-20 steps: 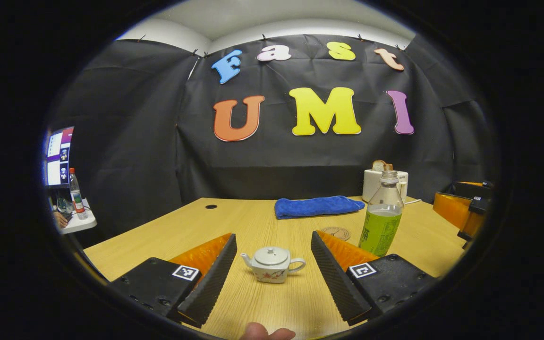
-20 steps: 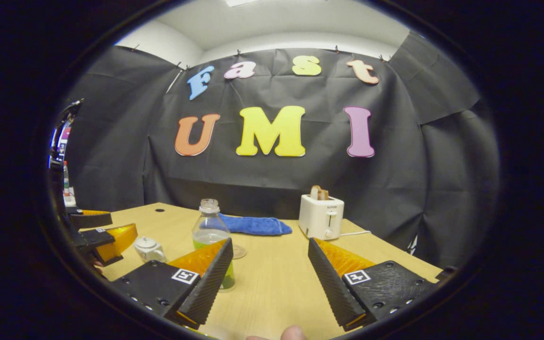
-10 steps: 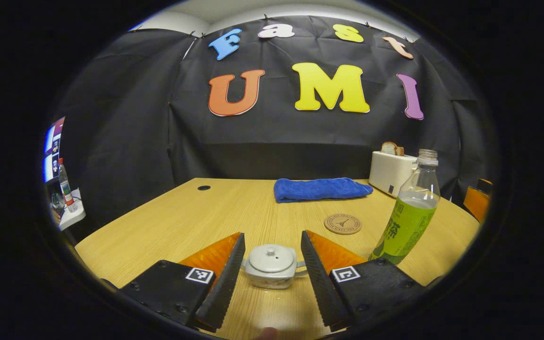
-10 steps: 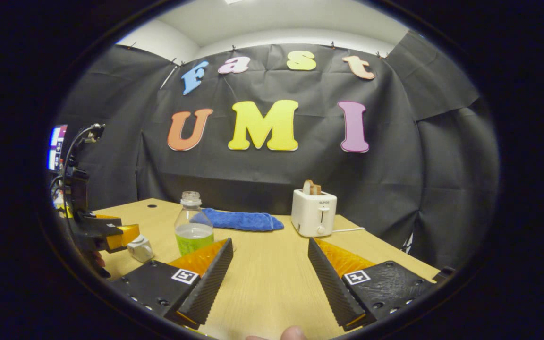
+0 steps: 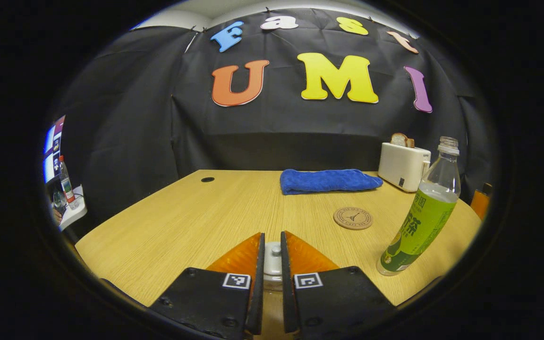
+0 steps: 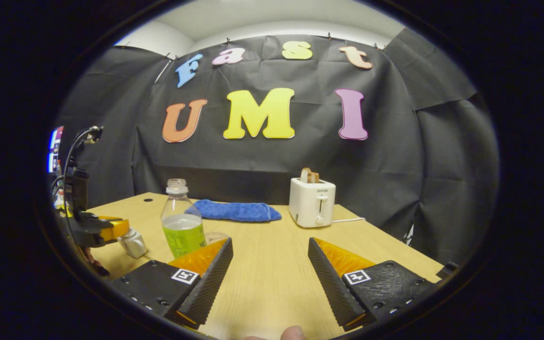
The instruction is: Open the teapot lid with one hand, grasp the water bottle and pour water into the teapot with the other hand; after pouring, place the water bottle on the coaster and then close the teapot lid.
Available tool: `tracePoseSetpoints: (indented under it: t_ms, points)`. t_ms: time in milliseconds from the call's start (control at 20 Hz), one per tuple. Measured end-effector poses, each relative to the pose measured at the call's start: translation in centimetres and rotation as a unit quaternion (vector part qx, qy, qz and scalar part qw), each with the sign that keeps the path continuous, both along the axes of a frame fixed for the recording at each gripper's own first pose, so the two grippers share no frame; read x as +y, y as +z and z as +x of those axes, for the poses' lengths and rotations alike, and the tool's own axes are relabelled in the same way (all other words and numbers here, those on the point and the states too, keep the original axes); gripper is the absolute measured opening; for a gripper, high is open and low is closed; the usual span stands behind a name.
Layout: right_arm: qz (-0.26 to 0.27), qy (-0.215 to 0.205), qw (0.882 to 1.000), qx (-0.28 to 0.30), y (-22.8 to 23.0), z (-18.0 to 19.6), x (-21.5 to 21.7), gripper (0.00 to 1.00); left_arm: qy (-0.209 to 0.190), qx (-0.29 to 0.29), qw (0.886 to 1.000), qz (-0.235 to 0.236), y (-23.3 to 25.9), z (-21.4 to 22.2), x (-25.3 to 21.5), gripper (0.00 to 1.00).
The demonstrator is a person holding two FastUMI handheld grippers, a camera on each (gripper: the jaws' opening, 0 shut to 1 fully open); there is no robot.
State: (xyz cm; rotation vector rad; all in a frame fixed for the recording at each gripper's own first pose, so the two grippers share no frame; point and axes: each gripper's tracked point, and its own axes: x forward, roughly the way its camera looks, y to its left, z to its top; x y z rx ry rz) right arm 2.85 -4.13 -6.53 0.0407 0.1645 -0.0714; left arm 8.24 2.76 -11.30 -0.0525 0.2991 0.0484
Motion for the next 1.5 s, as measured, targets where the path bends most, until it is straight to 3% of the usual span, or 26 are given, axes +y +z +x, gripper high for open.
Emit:
tracePoseSetpoints:
  t_ms: [300, 700, 900, 1500]
  points:
    - [0.007, 0.022, 1.0, 0.001, -0.4, 0.0, 0.6, 0.95, 0.004, -0.007, 1.0, 0.011, 0.4, 0.2, -0.2, 0.04]
    - [0.029, 0.1, 0.994, -0.022, 0.4, -0.9, 4.2, 0.96, -0.007, -0.045, 0.999, 0.007, 3.6, -0.9, 0.0, 0.03]
    - [0.035, 0.138, 0.99, -0.002, -0.8, -1.7, 7.0, 0.96, -0.017, -0.062, 0.998, 0.006, 5.0, -2.4, 0.1, 0.03]
    - [0.026, 0.126, 0.991, 0.029, -4.0, 3.9, 11.9, 0.96, -0.004, -0.077, 0.997, -0.004, 5.8, -5.5, 2.9, 0.03]
